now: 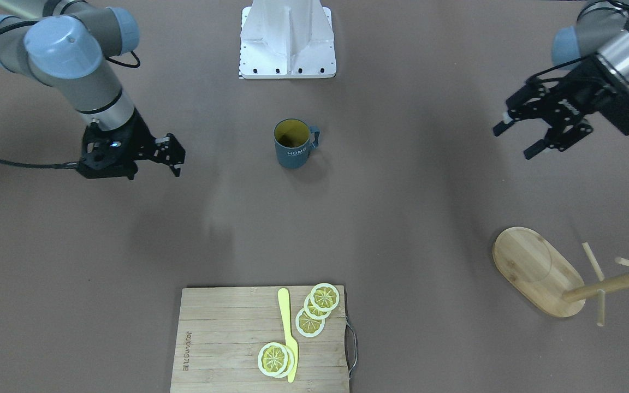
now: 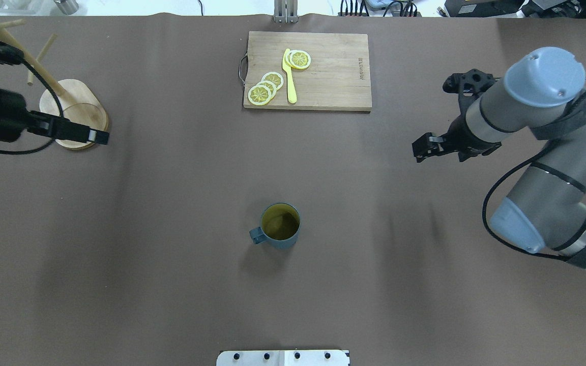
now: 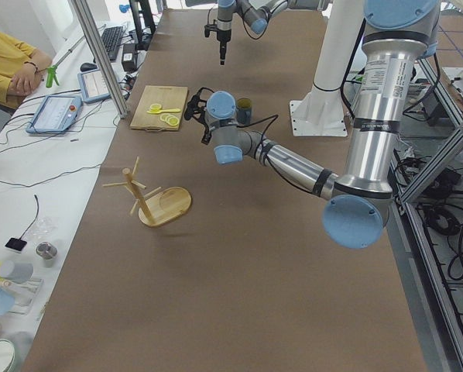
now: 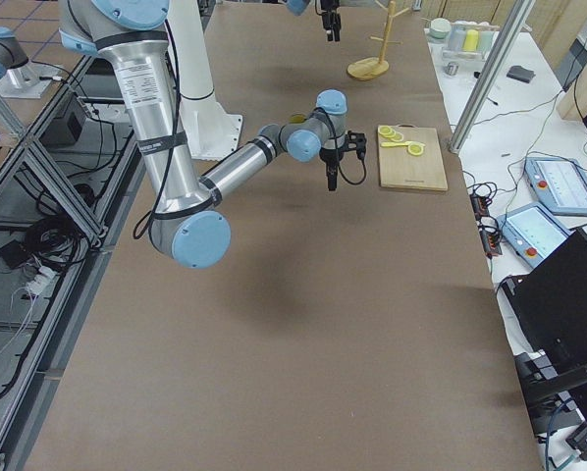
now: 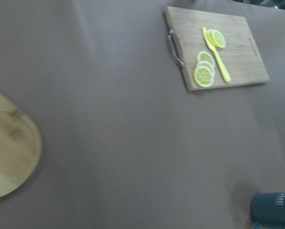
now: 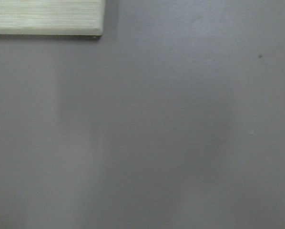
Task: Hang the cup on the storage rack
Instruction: 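Release the mug and raise the right gripper away while the left arm swings in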
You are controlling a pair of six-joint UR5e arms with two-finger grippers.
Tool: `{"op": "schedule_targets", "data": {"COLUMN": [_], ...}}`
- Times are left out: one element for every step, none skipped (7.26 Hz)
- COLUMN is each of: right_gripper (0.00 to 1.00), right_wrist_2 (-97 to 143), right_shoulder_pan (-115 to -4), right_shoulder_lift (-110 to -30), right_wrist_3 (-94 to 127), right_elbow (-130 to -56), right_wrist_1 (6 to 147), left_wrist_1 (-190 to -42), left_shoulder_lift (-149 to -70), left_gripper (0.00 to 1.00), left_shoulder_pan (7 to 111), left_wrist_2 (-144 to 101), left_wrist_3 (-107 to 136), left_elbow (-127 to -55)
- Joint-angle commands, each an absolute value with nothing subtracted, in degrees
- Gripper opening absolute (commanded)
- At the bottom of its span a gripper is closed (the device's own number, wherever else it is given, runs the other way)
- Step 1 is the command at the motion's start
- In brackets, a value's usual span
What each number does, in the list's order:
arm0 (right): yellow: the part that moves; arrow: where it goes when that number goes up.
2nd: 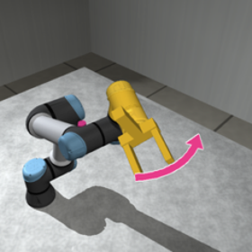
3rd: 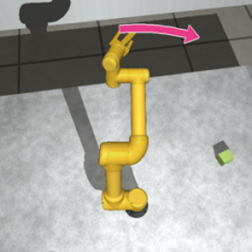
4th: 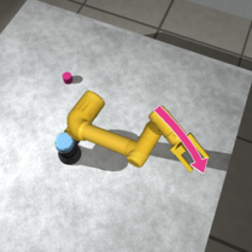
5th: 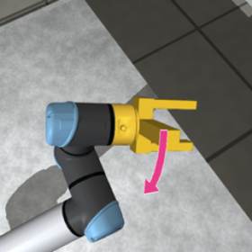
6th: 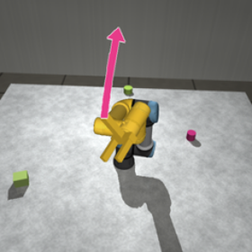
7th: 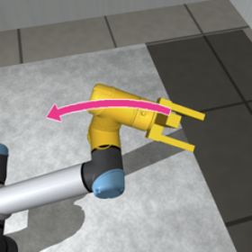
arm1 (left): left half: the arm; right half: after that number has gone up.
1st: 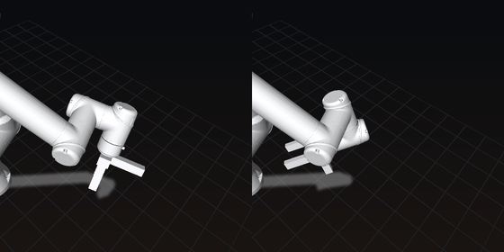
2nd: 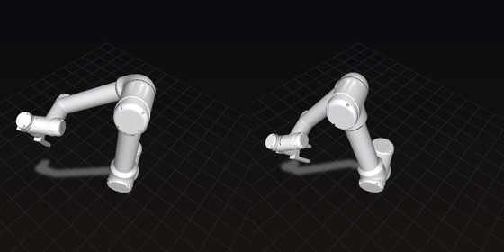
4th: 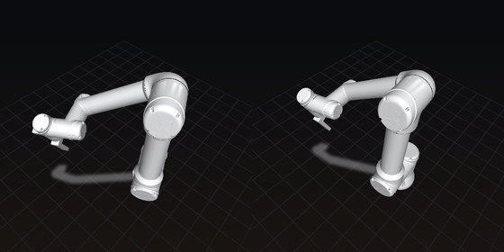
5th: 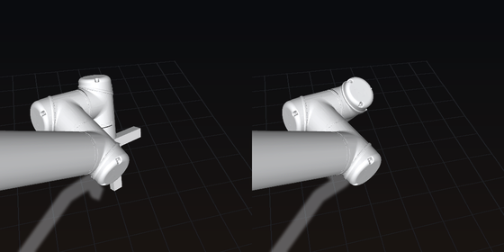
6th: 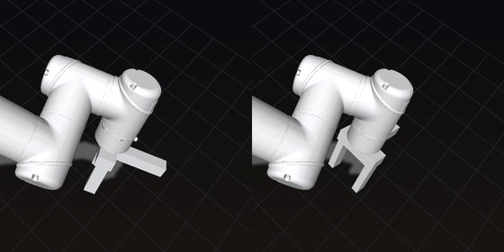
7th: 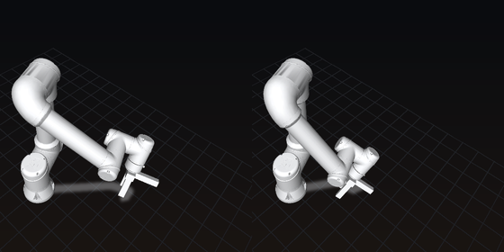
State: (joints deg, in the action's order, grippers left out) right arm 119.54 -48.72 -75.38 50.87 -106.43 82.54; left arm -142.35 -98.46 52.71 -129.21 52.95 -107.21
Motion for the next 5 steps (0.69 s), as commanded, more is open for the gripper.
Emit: {"op": "schedule_targets", "data": {"right_gripper": [1.00, 1.00, 1.00, 1.00, 1.00], "right_wrist_2": [124.79, 128.55, 132.41, 133.06, 133.15], "right_shoulder_pan": [-57.88, -63.58, -68.42, -69.68, -69.70], "right_shoulder_lift": [-81.54, -82.35, -82.35, -82.18, -81.83], "right_wrist_3": [35.67, 28.11, 19.77, 16.47, 16.44], "right_elbow": [-104.34, -100.50, -95.76, -93.54, -92.38], "right_wrist_1": [82.44, 82.44, 82.27, 82.35, 82.27], "left_wrist_1": [-143.17, -143.17, -144.57, -151.98, -161.10], "left_shoulder_lift": [-104.04, -104.15, -104.15, -104.32, -104.41], "left_gripper": [0.74, 0.66, 0.66, 0.63, 0.76], "left_shoulder_pan": [41.26, 39.39, 36.33, 33.34, 31.74], "left_wrist_2": [-119.73, -118.75, -115.87, -110.71, -106.57], "left_wrist_3": [48.81, 45.30, 38.04, 35.71, 36.03], "left_elbow": [-107.93, -107.67, -106.71, -103.83, -98.49]}}
